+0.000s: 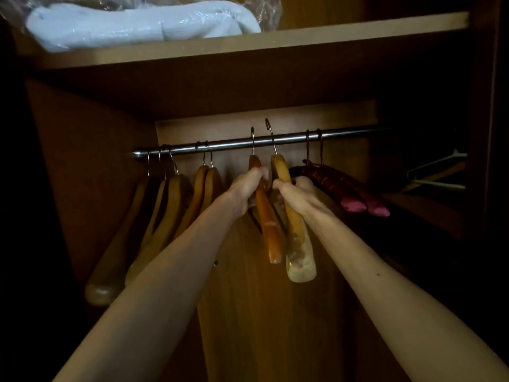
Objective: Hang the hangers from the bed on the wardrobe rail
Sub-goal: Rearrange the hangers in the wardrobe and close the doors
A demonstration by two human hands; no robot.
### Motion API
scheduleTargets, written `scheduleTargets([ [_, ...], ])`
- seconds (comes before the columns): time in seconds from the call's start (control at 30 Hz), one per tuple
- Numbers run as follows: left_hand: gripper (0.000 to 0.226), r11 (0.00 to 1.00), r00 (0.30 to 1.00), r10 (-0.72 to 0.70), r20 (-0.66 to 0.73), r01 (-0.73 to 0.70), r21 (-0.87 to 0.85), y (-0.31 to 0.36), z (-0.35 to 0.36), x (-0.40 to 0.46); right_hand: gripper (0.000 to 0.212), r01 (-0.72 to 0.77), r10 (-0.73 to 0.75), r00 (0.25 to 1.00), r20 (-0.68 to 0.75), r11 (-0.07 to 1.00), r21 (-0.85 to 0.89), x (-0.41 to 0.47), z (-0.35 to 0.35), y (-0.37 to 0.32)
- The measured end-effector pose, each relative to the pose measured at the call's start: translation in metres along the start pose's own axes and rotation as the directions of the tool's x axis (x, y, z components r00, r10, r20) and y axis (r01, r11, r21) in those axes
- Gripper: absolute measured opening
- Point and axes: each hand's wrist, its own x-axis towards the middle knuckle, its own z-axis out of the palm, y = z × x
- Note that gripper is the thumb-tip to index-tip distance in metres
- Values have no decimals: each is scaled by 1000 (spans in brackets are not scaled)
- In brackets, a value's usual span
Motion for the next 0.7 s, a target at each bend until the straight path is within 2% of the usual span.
scheduleTargets([
  [0.3, 19, 1000, 998, -19, -57, 19, 9, -21, 12, 19, 21, -93, 93, 996, 19, 995, 24, 12, 10, 20],
  [0.47, 14, 999, 992, -30, -123, 31, 9, -29, 9, 19, 22, -63, 63, 998, 4, 998, -7, 8, 10, 27],
  [0.6, 38, 996, 978, 10, -207, 9, 91, -31, 4, 19, 20, -12, 12, 1000, 7, 997, -74, 4, 6, 23],
  [0.7, 44, 986, 979, 45, -200, -12, 165, -30, 0, 13, 20, 25, -23, 1000, 13, 985, -171, -1, 2, 18],
])
